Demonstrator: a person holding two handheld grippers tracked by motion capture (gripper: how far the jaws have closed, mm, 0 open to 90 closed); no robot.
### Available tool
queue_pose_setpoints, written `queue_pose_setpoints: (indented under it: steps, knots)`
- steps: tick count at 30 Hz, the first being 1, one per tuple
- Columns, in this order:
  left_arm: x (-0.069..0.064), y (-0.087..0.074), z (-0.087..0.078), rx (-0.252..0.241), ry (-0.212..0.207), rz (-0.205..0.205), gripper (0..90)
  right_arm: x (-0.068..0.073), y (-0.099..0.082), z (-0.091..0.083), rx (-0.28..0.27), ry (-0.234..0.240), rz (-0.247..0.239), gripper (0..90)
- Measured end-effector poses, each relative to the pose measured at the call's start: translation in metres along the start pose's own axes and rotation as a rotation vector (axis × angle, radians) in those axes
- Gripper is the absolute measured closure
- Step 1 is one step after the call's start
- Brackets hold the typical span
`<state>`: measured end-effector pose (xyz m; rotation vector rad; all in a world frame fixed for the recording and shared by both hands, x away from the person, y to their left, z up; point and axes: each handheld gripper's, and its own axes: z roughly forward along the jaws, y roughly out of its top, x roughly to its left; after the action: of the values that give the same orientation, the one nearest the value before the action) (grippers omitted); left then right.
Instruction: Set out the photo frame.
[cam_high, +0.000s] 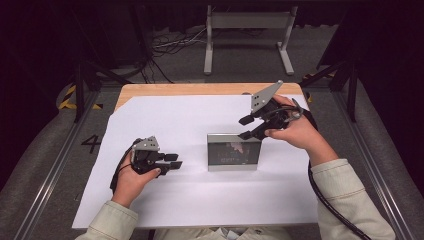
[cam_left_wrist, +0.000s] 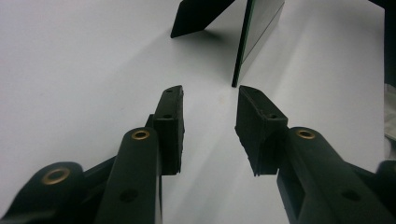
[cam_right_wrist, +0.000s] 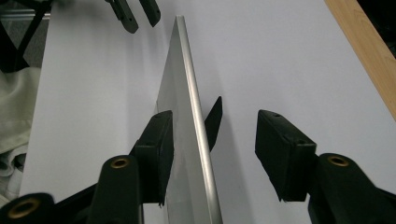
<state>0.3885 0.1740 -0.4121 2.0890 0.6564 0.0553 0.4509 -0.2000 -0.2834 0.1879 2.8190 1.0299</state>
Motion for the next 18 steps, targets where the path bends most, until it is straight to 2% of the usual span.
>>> queue_pose_setpoints:
  steps: [4,13,18]
  knots:
    - [-0.001,0.0,-0.002,-0.008,0.014,-0.003,60.3,0.003,-0.005,-0.012,-0.039,-0.018,0.029,44.7]
    - [-0.002,-0.001,-0.004,-0.004,0.023,0.008,57.5,0.009,-0.02,-0.038,-0.069,-0.049,0.069,42.8]
    - [-0.001,-0.005,-0.008,-0.01,0.028,-0.007,57.6,0.01,-0.029,-0.048,-0.076,-0.072,0.088,41.2]
